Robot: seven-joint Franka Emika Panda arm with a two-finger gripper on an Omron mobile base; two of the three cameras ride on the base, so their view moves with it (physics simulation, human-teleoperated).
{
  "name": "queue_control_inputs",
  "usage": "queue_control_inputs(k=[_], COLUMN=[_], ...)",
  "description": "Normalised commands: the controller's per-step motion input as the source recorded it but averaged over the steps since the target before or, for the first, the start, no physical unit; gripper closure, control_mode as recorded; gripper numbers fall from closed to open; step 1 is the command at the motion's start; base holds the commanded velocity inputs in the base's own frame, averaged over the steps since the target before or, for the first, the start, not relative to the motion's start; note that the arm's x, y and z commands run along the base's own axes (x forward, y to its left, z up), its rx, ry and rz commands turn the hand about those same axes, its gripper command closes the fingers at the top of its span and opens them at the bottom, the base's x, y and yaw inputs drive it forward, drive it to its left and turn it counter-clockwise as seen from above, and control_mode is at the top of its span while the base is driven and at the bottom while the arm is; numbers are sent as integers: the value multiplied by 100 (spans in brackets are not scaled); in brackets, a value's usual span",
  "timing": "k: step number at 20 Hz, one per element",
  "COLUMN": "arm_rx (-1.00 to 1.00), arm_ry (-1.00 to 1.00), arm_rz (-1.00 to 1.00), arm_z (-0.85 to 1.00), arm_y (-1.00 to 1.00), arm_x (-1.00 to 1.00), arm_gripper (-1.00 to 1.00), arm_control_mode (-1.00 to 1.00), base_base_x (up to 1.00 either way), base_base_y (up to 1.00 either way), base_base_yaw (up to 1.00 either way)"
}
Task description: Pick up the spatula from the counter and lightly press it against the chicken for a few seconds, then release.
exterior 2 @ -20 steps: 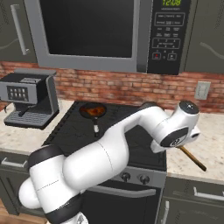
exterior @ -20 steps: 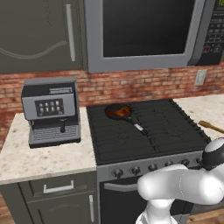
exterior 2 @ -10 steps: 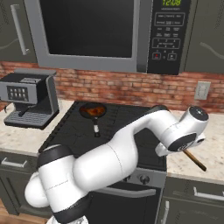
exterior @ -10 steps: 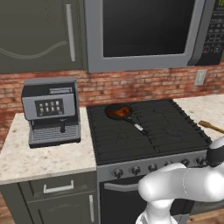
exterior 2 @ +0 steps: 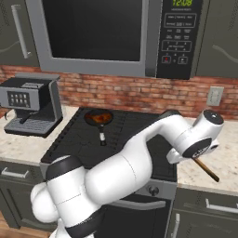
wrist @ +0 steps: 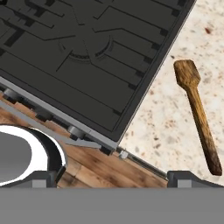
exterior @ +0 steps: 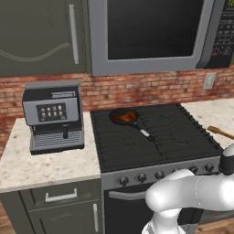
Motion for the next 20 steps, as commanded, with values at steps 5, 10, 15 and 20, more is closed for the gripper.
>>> queue_control_inputs(k=[5,10,15,20], arm_rx=[0,0,0,0], arm_ry=[0,0,1,1], arm_rz=[0,0,0,0], arm_z=[-2,-14,-18,-7], arm_y=[0,0,0,0], arm_x=[14,10,6,6], arm_gripper=[-100,-100,-100,-100], arm_control_mode=[-100,-100,-100,-100], base_base_x=[0,0,0,0], base_base_y=[0,0,0,0], base_base_yaw=[0,0,0,0])
